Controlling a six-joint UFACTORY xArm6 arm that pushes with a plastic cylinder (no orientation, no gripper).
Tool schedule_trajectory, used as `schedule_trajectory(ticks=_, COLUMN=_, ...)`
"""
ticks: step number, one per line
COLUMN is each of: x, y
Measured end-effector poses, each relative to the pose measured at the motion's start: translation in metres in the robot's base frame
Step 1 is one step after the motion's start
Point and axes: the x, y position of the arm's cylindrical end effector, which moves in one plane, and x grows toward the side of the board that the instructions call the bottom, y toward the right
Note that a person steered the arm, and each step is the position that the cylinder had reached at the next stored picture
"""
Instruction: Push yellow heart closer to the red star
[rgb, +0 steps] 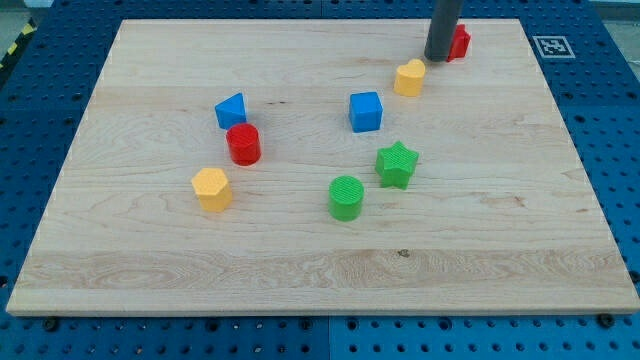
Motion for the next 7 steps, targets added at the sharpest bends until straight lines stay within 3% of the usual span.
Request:
schedule_trajectory(ticks=1, x=-0.004, y=0.015)
schedule_trajectory(ticks=2, x=-0.004, y=-0.013)
schedule_trajectory(ticks=3, x=0.010, y=-0.098)
schedule_trajectory(ticks=4, x=0.039, y=-0.120)
schedule_trajectory(ticks=7, x=0.054, y=-0.066)
